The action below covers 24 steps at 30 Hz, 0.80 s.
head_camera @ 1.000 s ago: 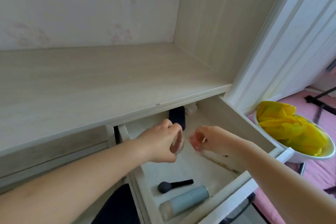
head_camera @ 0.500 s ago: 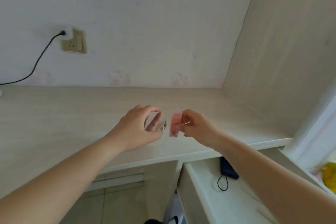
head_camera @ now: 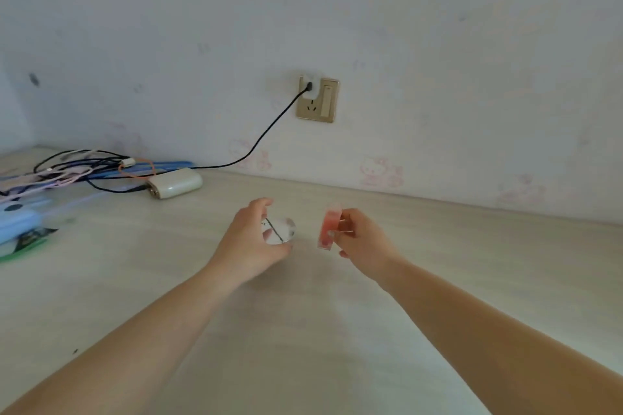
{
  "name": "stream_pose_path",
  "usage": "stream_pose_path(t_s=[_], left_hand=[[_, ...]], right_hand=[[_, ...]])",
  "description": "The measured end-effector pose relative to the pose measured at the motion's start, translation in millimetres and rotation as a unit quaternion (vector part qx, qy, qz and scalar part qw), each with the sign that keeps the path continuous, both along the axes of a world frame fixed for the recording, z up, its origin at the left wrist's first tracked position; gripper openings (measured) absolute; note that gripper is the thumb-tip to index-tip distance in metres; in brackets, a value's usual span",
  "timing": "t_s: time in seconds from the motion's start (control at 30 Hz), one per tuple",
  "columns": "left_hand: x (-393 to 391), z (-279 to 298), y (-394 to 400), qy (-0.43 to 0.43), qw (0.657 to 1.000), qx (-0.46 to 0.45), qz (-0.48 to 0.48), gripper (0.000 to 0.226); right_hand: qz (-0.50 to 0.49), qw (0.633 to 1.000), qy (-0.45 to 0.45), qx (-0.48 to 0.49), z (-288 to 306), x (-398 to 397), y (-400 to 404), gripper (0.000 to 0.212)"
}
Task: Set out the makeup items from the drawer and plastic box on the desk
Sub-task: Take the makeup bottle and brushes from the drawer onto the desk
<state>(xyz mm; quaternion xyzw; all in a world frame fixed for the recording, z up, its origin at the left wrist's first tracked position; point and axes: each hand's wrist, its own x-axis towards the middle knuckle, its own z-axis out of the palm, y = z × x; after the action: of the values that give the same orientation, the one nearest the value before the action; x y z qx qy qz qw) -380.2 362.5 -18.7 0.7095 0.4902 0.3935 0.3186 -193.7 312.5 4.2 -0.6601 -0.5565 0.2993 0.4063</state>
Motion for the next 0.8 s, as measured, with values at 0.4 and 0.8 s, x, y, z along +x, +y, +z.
stream_pose_path(t_s=[0.4,0.8], left_hand=[[-29,-22,44,0.041,0.999,-0.026,0.017,0.122],[-33,-16,36,0.076,0.996,-0.037,0.029,0.115]], right_hand=[[0.034,0.999,0.009,-0.004,-26,-27,55,0.026],[0.046,0.999,-0.014,-0.005,-26,-23,50,0.062]])
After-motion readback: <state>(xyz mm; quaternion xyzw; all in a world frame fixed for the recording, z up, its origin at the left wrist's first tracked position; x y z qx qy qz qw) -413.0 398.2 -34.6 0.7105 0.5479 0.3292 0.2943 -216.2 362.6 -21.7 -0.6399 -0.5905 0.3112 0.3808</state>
